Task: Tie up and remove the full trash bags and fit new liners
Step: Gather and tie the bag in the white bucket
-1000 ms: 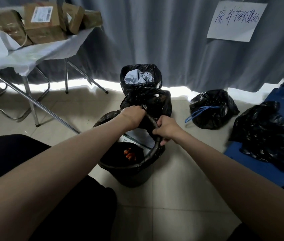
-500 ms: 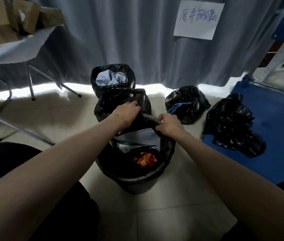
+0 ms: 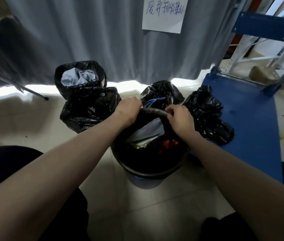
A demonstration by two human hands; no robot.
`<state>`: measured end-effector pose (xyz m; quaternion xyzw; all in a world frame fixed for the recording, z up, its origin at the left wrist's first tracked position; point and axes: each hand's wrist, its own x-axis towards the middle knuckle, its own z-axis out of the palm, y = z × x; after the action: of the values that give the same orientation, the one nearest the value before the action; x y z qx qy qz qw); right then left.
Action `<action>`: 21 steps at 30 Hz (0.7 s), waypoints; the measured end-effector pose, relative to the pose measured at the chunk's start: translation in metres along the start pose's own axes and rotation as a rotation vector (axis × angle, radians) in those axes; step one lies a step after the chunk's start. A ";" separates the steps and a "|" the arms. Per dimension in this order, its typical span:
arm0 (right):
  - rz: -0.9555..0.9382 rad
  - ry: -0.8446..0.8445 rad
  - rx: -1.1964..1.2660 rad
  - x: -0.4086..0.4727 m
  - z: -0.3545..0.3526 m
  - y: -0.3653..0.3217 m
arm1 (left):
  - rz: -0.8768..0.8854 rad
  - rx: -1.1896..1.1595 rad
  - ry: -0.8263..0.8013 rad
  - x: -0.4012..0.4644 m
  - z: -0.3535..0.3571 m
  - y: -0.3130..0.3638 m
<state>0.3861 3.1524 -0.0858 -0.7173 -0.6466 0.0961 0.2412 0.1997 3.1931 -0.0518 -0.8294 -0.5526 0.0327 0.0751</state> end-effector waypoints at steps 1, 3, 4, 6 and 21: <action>-0.007 0.011 -0.027 -0.002 -0.001 0.003 | -0.001 0.008 0.004 -0.001 -0.001 0.000; -0.006 0.025 -0.061 -0.006 -0.004 0.007 | 0.010 0.024 0.016 -0.004 -0.004 0.001; -0.005 0.031 -0.077 -0.008 -0.007 0.008 | 0.027 0.033 0.025 -0.006 -0.006 0.002; -0.034 0.055 -0.125 -0.012 -0.012 0.006 | 0.080 0.047 0.049 -0.011 -0.007 0.006; -0.314 -0.124 -0.402 -0.028 0.002 0.004 | 0.347 0.212 0.101 -0.030 0.018 0.019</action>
<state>0.3843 3.1258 -0.0945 -0.6344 -0.7697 -0.0293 0.0657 0.2025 3.1599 -0.0736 -0.9003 -0.3904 0.0615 0.1825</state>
